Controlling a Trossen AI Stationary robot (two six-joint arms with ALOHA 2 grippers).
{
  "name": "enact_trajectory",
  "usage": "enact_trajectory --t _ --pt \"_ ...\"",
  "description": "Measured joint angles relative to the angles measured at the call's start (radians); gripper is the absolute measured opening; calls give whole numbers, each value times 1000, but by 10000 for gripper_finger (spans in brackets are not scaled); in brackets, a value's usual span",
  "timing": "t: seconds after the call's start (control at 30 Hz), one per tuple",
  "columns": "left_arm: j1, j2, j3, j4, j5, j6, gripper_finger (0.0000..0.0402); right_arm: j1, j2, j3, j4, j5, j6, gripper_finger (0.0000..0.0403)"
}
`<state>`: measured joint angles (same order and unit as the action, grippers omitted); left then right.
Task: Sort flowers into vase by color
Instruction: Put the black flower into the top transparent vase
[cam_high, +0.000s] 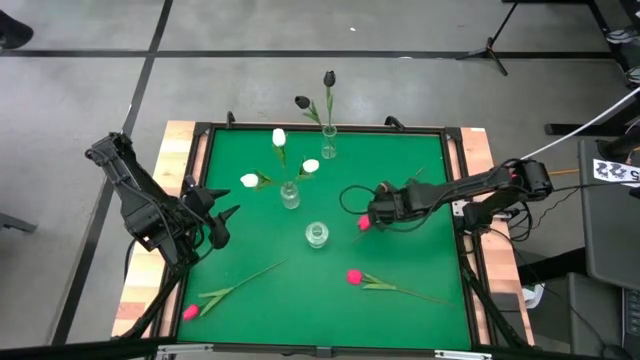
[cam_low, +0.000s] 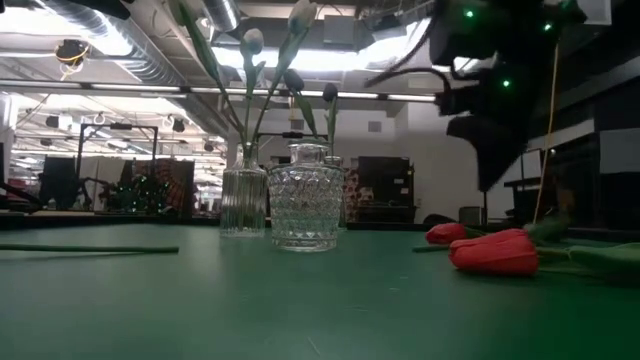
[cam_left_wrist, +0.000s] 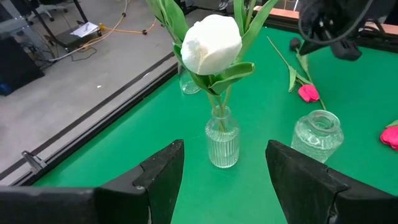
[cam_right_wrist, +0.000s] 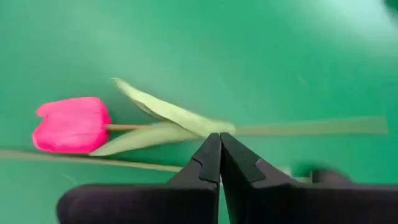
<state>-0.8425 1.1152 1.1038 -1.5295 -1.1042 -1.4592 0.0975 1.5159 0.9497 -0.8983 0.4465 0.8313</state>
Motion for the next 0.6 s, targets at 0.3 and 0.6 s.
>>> enact_trajectory --t 0.3,0.6 --pt "0 0 0 1 -2 -12 224 0 8 -26 -114 -151 576 34" --pt "0 0 0 1 -3 -7 224 1 8 -43 12 -157 673 136"
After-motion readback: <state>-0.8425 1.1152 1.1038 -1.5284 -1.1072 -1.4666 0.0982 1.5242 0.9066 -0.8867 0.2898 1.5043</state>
